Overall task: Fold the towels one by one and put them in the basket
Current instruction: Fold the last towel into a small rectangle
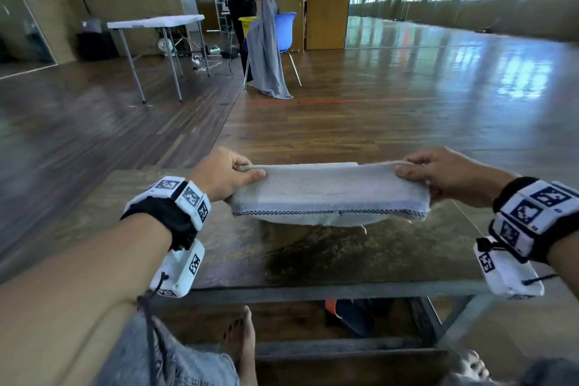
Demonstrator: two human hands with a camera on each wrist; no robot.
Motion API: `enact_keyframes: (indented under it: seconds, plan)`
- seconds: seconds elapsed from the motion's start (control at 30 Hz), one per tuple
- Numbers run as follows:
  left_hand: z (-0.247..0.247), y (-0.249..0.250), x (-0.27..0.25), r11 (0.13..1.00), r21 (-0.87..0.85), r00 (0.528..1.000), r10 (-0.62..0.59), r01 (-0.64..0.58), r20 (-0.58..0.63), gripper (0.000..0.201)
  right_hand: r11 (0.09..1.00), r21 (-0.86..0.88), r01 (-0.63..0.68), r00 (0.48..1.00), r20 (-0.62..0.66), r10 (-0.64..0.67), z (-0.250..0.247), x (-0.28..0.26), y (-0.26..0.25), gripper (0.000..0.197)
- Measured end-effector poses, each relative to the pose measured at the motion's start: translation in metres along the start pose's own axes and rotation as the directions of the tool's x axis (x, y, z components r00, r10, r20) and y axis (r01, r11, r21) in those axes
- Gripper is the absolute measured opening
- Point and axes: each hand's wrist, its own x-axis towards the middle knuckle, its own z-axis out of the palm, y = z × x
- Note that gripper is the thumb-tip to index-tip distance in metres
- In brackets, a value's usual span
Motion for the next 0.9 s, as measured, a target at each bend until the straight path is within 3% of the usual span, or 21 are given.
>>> enact_keyframes:
  seconds: [0.07,0.13,0.2,0.23,0.37,0.47,0.53,0.67,0.8,0.9]
  plan:
    - [-0.003,0.004,-0.011,0.994,-0.037,0.975,-0.091,0.101,0.200,0.025,0.987,-0.007,-0.158,0.966,0.205,0.156,-0.005,-0.012,0.001,0.025]
    - [0.000,0.002,-0.018,0.977,-0.060,0.903,-0.163,0.203,0.397,0.028,0.952,-0.080,-0.296,0.870,0.388,0.304,-0.008,-0.020,0.006,0.032]
    - [0.006,-0.003,-0.022,0.962,-0.085,0.855,-0.188,0.260,0.483,0.023,0.931,-0.148,-0.333,0.812,0.456,0.363,-0.007,-0.022,0.015,0.030]
    - [0.010,-0.006,-0.021,0.959,-0.092,0.852,-0.190,0.267,0.487,0.022,0.931,-0.151,-0.332,0.818,0.445,0.364,-0.004,-0.020,0.021,0.030]
    - [0.032,-0.022,-0.007,0.973,-0.048,0.914,-0.196,0.227,0.356,0.024,0.972,-0.057,-0.228,0.946,0.224,0.235,0.013,-0.005,0.046,0.021]
    - [0.050,-0.030,0.012,0.985,0.062,0.969,-0.169,0.160,0.181,0.033,0.991,-0.086,-0.103,0.995,0.006,0.104,0.026,0.016,0.062,0.018]
    - [0.060,-0.033,0.029,0.988,0.101,0.989,-0.122,0.114,0.085,0.047,0.987,-0.154,-0.045,0.992,-0.127,0.025,0.029,0.037,0.068,0.021]
    - [0.070,-0.042,0.076,0.995,0.075,0.998,-0.056,0.059,-0.031,0.052,0.948,-0.317,-0.041,0.959,-0.278,-0.052,0.025,0.089,0.070,0.028]
    - [0.082,-0.062,0.132,0.983,0.169,0.997,-0.062,0.069,-0.048,0.031,0.901,-0.427,-0.069,0.955,-0.288,-0.064,0.023,0.155,0.076,0.032]
    - [0.096,-0.083,0.168,0.977,0.188,0.993,-0.081,0.096,-0.087,0.029,0.876,-0.474,-0.094,0.963,-0.265,-0.040,0.030,0.199,0.087,0.034]
